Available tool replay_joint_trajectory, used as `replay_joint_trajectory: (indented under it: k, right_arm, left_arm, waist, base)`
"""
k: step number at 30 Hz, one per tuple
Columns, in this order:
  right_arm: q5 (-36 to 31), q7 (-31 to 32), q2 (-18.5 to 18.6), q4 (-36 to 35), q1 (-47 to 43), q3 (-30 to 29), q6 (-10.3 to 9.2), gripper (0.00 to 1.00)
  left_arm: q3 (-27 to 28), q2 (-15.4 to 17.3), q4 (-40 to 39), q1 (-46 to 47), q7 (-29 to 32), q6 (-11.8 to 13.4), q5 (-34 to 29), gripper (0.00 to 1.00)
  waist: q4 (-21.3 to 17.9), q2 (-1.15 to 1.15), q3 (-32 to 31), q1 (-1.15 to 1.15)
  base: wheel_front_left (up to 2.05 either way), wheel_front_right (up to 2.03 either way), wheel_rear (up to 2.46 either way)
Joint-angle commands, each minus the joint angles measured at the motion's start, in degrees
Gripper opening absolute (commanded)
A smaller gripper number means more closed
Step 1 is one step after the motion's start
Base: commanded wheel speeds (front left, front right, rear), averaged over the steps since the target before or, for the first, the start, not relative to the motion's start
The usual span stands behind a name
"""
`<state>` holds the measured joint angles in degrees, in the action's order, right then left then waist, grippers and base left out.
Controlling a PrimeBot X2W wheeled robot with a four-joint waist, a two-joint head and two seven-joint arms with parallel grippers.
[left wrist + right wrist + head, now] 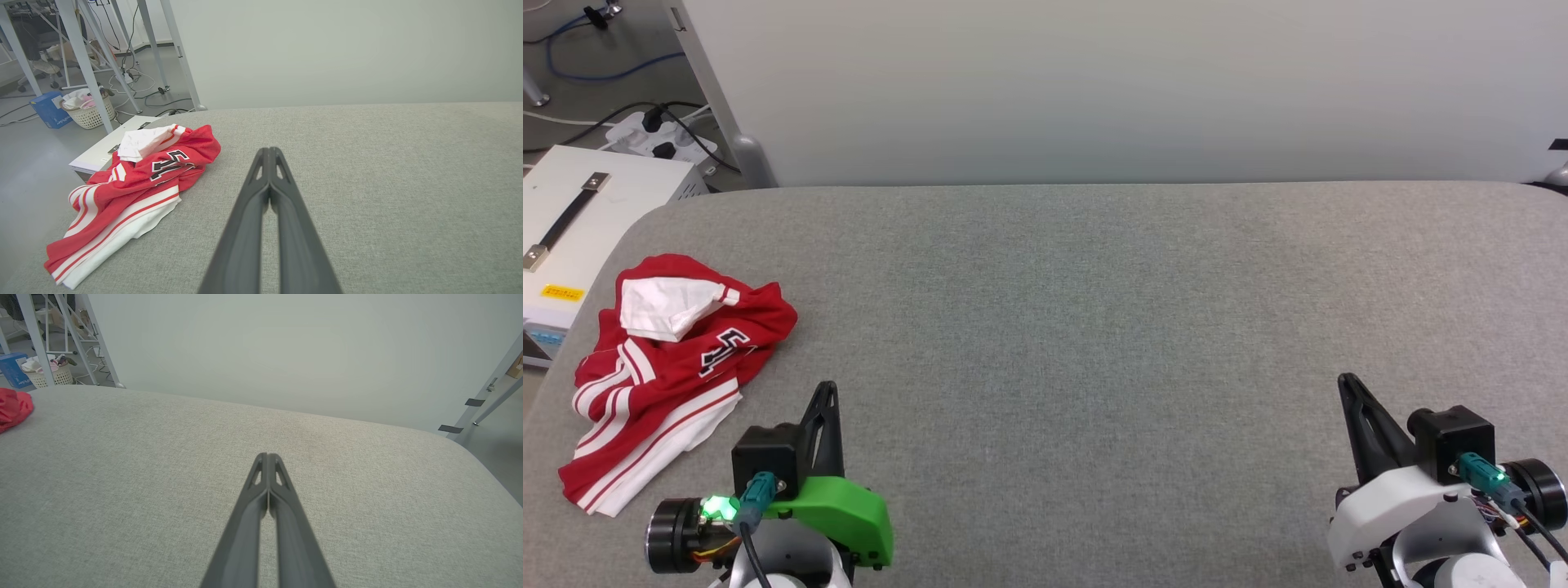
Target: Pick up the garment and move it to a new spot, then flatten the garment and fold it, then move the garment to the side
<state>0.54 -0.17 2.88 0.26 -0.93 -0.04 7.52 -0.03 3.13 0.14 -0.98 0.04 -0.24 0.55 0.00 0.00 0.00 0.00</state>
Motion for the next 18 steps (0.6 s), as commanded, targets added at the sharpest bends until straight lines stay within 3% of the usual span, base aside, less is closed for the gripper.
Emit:
replay_joint_trajectory:
  k: [1, 18]
  right_arm:
    - [-0.54, 0.17, -0.01, -0.26, 0.93, 0.04, -0.03, 0.00]
    - [-0.54, 0.17, -0.01, -0.26, 0.93, 0.04, -0.03, 0.00]
  left_arm:
    - [0.03, -0.25, -0.14, 0.98, -0.04, 0.24, -0.55, 0.00]
    - [0.03, -0.25, -0.14, 0.98, -0.04, 0.24, -0.55, 0.00]
  waist:
    - [0.00, 0.00, 0.00, 0.00]
    - [0.00, 0.00, 0.00, 0.00]
  base:
    - [0.00, 0.00, 0.00]
    - [0.00, 0.00, 0.00]
